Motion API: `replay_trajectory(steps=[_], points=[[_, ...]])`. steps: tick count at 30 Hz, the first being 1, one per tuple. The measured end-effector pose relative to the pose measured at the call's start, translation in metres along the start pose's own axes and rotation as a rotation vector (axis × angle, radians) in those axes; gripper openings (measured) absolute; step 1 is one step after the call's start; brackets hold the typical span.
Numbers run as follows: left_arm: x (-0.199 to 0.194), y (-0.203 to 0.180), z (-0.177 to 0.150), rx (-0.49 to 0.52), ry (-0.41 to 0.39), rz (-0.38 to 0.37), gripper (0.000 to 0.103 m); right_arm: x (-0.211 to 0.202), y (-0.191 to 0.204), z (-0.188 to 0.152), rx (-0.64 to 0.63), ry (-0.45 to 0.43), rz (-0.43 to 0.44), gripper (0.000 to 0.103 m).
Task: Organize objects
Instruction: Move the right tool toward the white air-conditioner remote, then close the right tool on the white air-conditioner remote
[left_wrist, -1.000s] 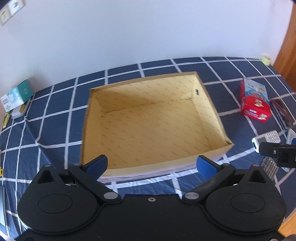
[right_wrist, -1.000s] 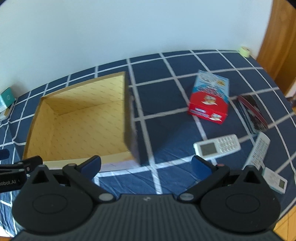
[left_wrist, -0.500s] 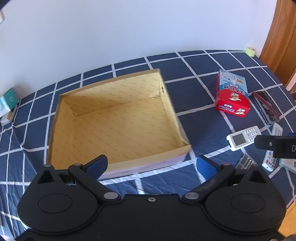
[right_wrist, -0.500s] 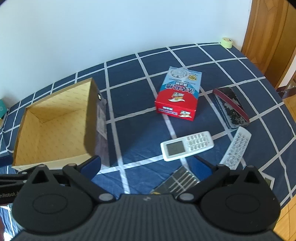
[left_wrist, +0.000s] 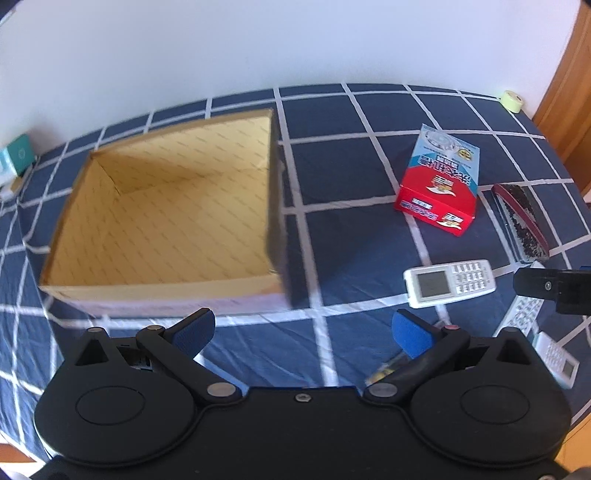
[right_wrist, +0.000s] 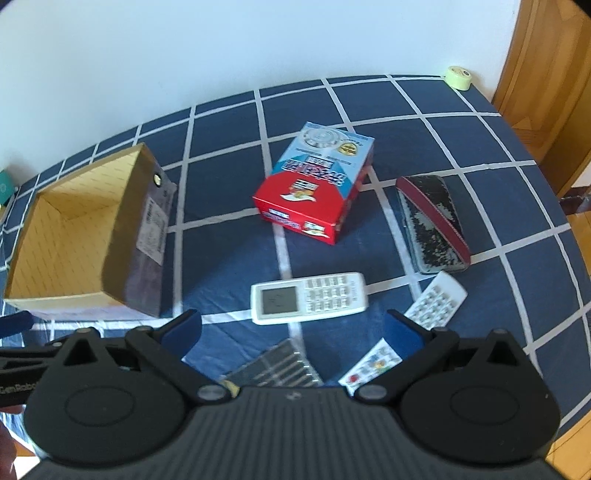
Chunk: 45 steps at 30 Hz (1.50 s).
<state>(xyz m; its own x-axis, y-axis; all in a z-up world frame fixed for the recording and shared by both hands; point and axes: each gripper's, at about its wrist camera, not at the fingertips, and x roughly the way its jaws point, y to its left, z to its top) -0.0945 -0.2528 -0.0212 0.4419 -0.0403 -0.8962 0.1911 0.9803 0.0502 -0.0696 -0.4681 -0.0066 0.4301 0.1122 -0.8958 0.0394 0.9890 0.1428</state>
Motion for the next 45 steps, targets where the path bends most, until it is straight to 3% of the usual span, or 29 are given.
replay_trajectory(steps=[9,21,35,45], points=[[0.017,-0.043,-0.007,-0.065,0.032,0.016,0.103,0.019,-0.043,0.01,-0.06,0.047,0.036,0.103],[0.057,-0.073,0.011,-0.077,0.106,0.023,0.103,0.059,-0.061,0.037,-0.087,0.131,0.106,0.103],[0.138,-0.094,0.029,-0.067,0.312,-0.057,0.103,0.143,-0.077,0.056,-0.025,0.313,0.185,0.1],[0.166,-0.112,0.028,-0.036,0.368,-0.124,0.103,0.176,-0.077,0.054,-0.022,0.401,0.2,0.086]])
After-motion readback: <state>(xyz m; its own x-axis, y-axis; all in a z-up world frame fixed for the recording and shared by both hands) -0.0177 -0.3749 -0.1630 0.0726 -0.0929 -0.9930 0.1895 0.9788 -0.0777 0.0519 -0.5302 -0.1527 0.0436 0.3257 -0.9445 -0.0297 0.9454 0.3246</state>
